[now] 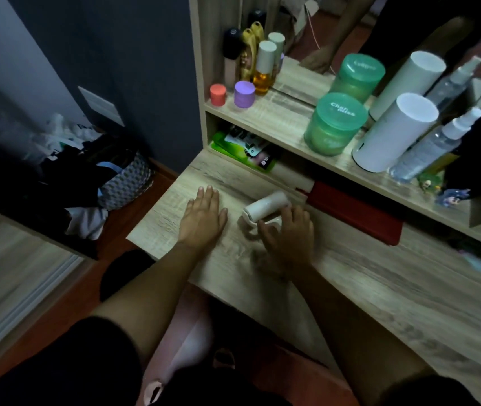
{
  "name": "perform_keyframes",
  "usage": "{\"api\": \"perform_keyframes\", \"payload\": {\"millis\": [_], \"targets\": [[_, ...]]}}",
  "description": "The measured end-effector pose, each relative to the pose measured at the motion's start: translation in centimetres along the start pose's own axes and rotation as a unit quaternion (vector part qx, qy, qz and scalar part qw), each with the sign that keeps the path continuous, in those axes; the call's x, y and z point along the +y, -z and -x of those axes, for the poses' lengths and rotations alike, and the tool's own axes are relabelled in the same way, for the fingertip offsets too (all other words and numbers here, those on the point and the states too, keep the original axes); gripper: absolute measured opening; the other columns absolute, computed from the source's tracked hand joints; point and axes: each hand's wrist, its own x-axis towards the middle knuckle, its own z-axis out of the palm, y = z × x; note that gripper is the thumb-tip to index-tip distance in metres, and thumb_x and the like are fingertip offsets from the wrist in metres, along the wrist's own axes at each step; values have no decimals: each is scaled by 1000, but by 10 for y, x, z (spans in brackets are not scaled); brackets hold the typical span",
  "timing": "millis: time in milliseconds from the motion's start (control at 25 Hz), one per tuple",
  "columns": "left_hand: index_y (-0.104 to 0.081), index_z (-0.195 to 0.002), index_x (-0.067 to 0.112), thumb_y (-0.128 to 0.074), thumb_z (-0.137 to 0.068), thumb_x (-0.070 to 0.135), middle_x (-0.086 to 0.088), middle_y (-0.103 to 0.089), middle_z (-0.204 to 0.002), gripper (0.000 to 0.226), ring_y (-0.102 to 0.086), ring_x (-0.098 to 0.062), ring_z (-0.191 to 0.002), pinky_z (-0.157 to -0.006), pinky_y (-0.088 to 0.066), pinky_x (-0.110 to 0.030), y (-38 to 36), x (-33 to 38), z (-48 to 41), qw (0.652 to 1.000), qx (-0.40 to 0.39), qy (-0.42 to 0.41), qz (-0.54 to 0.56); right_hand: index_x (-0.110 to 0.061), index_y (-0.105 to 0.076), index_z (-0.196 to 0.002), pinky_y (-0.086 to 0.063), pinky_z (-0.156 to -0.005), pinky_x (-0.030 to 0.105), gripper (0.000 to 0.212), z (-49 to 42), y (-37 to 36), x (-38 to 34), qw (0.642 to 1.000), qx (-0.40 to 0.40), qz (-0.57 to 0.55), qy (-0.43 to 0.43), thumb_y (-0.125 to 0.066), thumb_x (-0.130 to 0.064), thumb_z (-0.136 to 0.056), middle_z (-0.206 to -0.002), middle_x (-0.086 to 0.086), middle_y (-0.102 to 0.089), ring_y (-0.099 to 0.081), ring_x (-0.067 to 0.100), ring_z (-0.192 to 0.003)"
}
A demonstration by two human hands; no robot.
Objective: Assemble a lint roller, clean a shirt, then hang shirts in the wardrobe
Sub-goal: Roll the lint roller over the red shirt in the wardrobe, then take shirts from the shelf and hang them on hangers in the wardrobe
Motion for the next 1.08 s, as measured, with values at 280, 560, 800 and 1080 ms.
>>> {"api": "perform_keyframes", "payload": {"millis": [280, 560, 800, 1080], "targets": [[-35, -141, 3, -16, -92, 46, -16, -38, -147, 69, -30, -29, -139, -113, -22, -42, 146, -88, 21, 988, 140, 7, -61, -13, -58, -89, -35, -73, 33, 24, -62, 33, -162, 963, 82, -103, 235, -48, -34, -85, -87, 7, -59, -54, 27, -81], [-46, -133, -2, -15, -85, 46, -21, -49, -137, 75, -41, -34, -131, -108, -31, -43, 341, -262, 97, 941, 299, 100, -125, -11, -52, -112, -40, -88, 40, 32, -103, 85, -426, 897, 78, -137, 414, -53, -25, -84, -111, 10, -53, -50, 28, -104], [-54, -123, -8, -28, -89, 41, -26, -58, -124, 65, -52, -39, -121, -100, -42, -46, 486, -422, 180, 880, 391, 110, -247, -12, -48, -119, -38, -91, 39, 40, -92, 120, -656, 825, 127, -156, 529, -53, -30, -84, -117, 8, -50, -47, 27, -109], [-53, -125, -7, -33, -90, 38, -26, -56, -127, 60, -50, -39, -123, -101, -41, -47, 617, -555, 263, 822, 446, 98, -340, -12, -51, -115, -40, -89, 42, 37, -76, 152, -867, 769, 229, -202, 562, -55, -28, -82, -114, 11, -51, -48, 31, -107]]}}
